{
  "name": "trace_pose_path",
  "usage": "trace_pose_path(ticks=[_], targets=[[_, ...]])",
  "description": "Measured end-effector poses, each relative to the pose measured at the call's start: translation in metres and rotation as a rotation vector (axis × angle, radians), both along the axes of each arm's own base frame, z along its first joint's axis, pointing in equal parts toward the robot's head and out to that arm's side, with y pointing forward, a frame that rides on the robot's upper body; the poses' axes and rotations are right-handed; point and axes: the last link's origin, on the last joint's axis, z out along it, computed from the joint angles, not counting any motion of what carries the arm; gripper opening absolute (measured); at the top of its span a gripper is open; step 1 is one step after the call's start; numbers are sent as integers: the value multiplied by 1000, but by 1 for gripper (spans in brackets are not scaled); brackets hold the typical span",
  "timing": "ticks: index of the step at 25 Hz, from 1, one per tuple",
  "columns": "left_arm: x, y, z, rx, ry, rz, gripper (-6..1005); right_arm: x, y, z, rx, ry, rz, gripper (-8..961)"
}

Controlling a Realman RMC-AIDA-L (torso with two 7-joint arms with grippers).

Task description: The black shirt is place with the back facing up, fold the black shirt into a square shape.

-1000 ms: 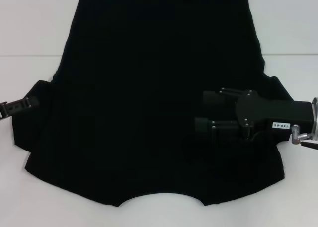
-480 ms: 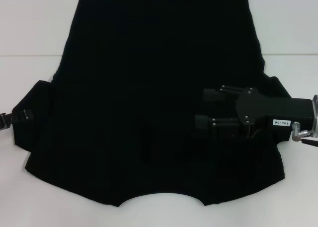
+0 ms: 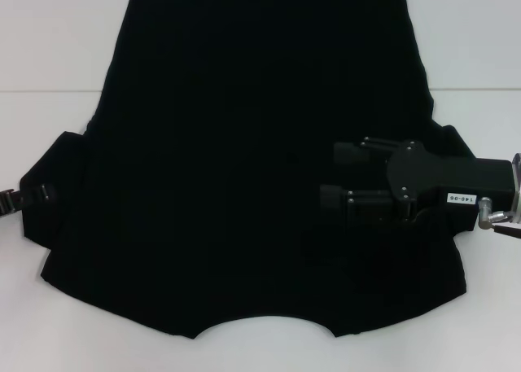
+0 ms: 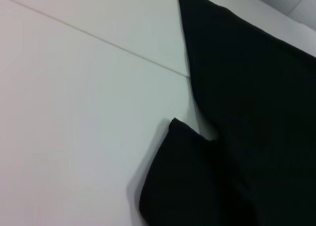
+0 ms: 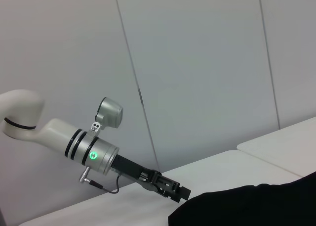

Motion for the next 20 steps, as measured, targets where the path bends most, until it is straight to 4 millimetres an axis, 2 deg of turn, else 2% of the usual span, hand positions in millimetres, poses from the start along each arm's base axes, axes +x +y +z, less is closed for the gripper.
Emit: trace_pose_path(ticks=[20], targets=[[4, 3, -8, -42, 10, -9, 932, 1, 1, 2, 4, -2, 0, 881]])
